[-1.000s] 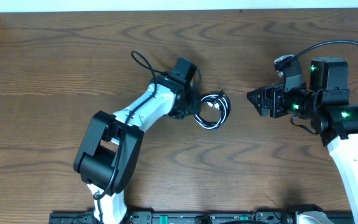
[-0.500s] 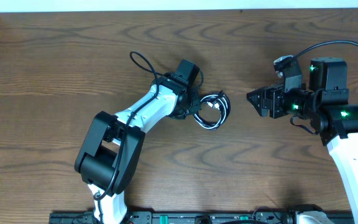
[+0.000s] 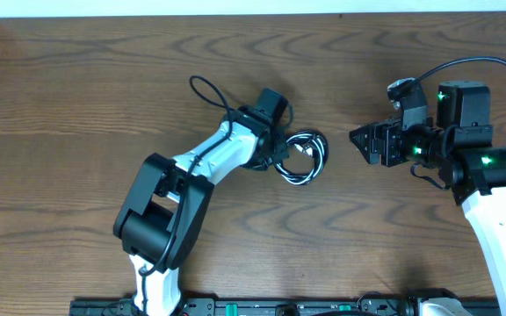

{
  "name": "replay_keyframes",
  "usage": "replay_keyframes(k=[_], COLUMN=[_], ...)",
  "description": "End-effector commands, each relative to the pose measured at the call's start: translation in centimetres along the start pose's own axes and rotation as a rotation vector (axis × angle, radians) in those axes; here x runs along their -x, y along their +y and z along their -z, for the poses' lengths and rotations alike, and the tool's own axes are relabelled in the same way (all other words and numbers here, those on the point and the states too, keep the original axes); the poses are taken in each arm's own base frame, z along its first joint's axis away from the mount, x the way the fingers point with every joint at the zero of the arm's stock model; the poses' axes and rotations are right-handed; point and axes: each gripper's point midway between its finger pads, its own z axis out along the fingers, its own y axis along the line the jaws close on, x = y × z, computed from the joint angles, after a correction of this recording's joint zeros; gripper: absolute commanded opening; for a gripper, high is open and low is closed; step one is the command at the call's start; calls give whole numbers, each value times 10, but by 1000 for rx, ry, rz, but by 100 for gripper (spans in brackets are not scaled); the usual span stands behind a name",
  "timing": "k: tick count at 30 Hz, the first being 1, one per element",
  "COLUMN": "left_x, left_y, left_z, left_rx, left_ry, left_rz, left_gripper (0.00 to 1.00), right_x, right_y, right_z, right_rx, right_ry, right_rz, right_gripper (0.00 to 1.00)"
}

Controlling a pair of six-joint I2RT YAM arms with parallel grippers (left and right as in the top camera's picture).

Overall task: Untangle cables
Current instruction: 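Lift the coil with the left gripper toward the right gripper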

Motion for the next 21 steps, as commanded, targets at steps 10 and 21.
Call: replay_keyframes(k=[10,21], left_x=[-8,13], left_y=[-5,-36], left_z=[-14,10], left_rx=[143,37], left_ry=[-145,-226], left_rz=[-13,-206], left_gripper=[28,7], right_x=[-16,-14], right_y=[-9,-12], right_z=[-22,-27], right_rx=[-1,-3], right_ry=[86,88], right_rz=[-74,-117], right_gripper=[74,73])
